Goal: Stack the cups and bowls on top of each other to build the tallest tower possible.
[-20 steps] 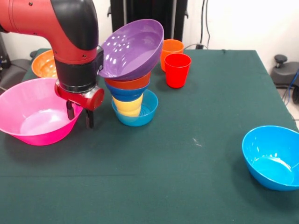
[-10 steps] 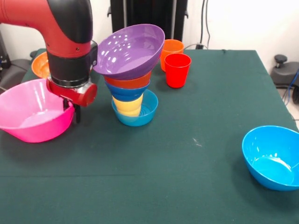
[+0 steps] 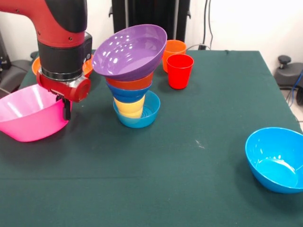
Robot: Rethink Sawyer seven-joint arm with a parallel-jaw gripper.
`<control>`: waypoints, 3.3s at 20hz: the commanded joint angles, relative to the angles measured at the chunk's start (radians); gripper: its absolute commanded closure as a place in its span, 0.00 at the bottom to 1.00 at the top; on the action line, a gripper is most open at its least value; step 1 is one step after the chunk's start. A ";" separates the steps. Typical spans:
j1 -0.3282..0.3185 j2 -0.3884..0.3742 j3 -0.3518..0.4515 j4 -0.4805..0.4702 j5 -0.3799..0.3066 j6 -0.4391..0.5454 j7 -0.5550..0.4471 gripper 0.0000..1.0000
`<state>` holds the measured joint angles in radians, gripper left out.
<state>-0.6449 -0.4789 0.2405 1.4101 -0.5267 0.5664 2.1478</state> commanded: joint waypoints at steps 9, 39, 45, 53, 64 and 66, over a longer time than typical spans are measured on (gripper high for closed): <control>0.035 -0.191 0.040 0.129 0.029 0.304 -0.212 1.00; 0.099 -0.368 0.097 0.099 0.140 0.525 -0.160 1.00; 0.124 -0.386 0.096 0.084 0.169 0.561 -0.129 1.00; 0.174 -0.344 0.082 0.057 0.168 0.517 -0.072 1.00; 0.232 -0.326 0.063 0.048 0.182 0.519 -0.028 1.00; 0.248 -0.315 0.059 0.039 0.182 0.521 -0.016 1.00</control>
<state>-0.4340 -0.8540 0.2607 1.4815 -0.3456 1.0224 2.1478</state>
